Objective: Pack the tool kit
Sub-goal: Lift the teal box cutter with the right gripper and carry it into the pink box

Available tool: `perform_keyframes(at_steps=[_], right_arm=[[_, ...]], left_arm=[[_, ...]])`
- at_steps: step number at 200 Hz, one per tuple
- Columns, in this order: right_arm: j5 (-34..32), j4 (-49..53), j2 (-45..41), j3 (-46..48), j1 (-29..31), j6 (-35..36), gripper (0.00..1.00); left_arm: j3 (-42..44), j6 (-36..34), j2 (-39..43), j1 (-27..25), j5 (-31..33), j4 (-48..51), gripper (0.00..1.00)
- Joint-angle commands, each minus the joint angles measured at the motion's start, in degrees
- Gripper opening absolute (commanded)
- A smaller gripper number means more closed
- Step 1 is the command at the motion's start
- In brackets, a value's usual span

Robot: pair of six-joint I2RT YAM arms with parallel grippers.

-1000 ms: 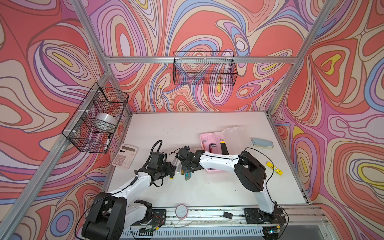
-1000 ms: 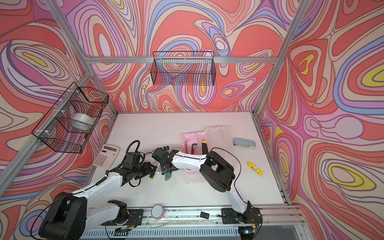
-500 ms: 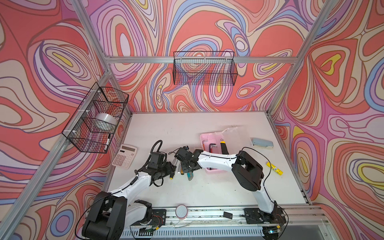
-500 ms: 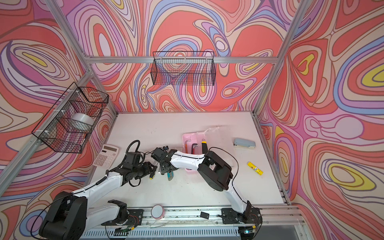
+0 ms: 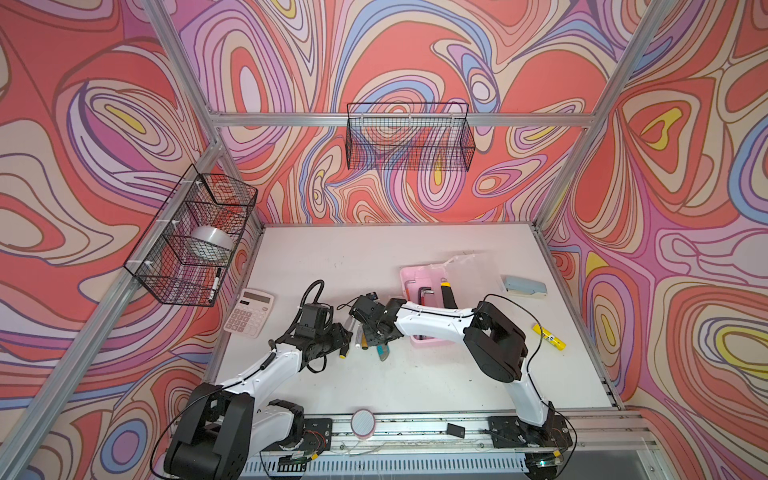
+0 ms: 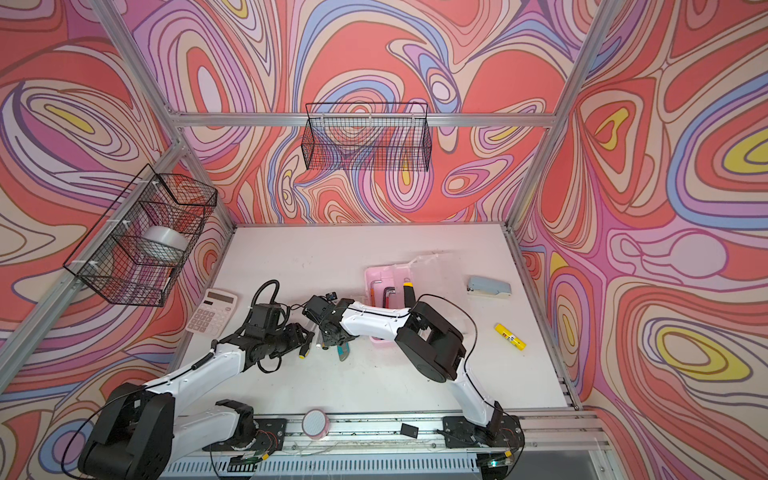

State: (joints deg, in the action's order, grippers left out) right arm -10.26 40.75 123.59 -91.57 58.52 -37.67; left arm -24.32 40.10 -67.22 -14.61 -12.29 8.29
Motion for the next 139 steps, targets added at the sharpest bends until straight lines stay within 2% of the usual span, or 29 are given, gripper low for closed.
perform_keyframes(at_steps=[1, 77, 114, 139], right_arm=[[-0.3, 0.5, -1.5, 0.4, -0.2, 1.2, 0.21], [0.3, 1.3, -12.0, 2.8, -0.2, 2.3, 0.16], [-6.1, 6.7, -19.5, 2.8, -0.5, 3.2, 0.16], [-10.0, 10.6, -25.4, 3.5, -2.7, 4.0, 0.16]], left_arm=[[-1.4, -0.3, -0.4, 0.3, -0.4, -0.5, 0.57], [-2.5, -0.4, -1.0, 0.4, -0.5, 0.0, 0.56], [-2.8, -0.4, -0.7, 0.3, -0.5, 0.1, 0.56], [-2.7, -0.1, -0.9, 0.3, -0.6, -0.2, 0.56]])
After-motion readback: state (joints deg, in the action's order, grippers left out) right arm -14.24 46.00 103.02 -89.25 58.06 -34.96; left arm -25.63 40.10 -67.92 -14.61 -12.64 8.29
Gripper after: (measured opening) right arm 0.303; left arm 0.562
